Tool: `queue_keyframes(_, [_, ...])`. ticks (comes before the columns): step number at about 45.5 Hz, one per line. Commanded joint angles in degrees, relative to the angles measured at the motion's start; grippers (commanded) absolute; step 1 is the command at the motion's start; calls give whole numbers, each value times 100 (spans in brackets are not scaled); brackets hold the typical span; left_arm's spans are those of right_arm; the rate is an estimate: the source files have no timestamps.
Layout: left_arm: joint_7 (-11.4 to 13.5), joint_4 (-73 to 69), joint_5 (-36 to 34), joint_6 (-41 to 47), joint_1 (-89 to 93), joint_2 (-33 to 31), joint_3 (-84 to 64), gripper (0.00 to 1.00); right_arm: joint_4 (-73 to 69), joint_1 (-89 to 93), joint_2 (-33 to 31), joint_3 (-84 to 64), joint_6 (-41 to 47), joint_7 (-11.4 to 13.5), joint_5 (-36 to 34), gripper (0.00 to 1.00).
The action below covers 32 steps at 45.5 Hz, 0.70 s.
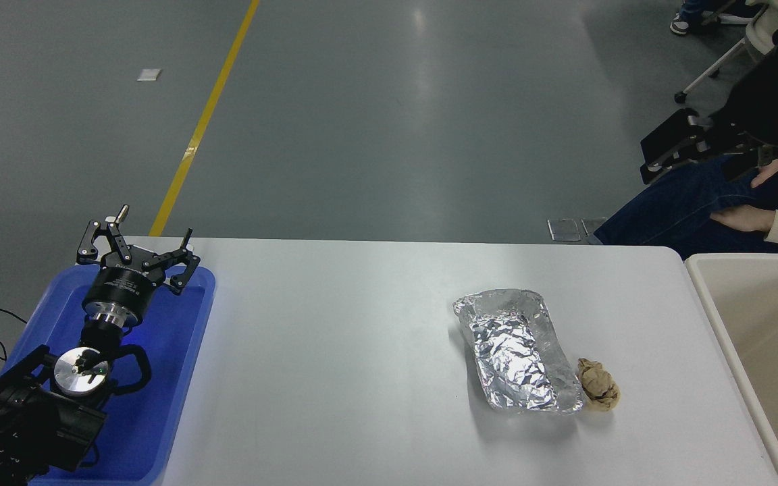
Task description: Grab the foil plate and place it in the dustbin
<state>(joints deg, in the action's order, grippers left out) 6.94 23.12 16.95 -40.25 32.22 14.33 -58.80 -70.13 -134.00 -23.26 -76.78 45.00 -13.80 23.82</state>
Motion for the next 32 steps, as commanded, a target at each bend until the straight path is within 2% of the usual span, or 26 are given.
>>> queue_keyframes(1, [0,0,-7,0,-5,0,9,100,0,23,15,5,0,0,0,100])
queue_keyframes(32, [0,0,2,0,-5,0,0,100,0,23,-3,14,0,0,0,100])
